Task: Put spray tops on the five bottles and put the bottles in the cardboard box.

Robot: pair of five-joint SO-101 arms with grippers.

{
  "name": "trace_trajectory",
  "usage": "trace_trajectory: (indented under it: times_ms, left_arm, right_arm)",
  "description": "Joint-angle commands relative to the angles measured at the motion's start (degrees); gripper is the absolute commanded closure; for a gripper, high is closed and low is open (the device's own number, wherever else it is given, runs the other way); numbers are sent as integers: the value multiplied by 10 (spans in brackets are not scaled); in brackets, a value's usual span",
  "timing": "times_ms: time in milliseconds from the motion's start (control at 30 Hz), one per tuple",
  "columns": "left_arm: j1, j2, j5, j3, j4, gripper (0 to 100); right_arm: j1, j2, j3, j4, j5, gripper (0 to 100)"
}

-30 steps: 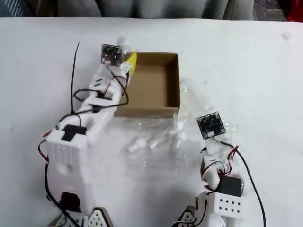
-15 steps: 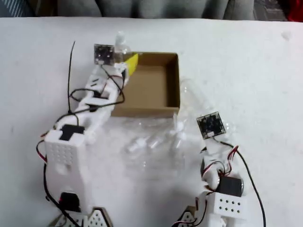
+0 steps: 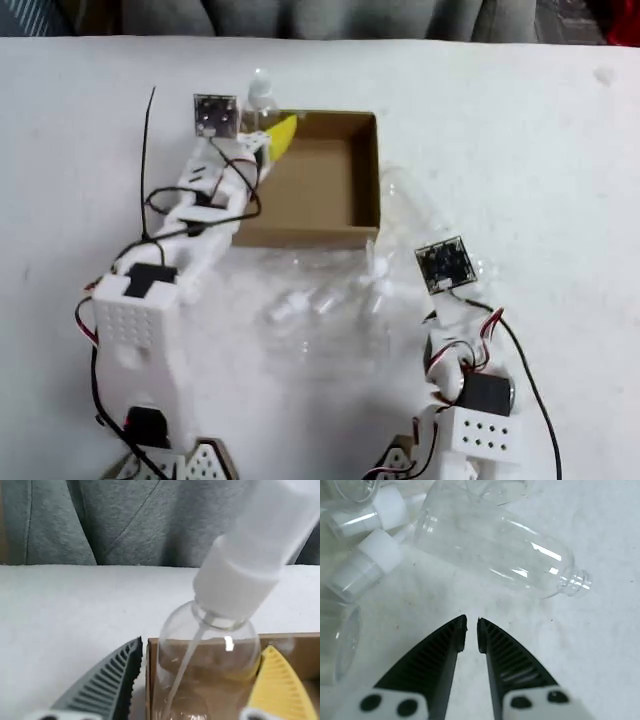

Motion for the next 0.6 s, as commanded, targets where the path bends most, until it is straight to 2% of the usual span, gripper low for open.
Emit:
trace_trajectory:
  times_ms: [0, 333, 567]
  left_arm:
    - [-5, -93, 9, 18, 49, 668]
    - [-1, -329, 4, 240, 69, 667]
    - [-7, -526, 4, 451, 69, 668]
  right_arm:
    - [0, -3, -4, -12, 6, 981]
    - [0, -3, -3, -12, 7, 981]
    - [0, -3, -3, -12, 7, 981]
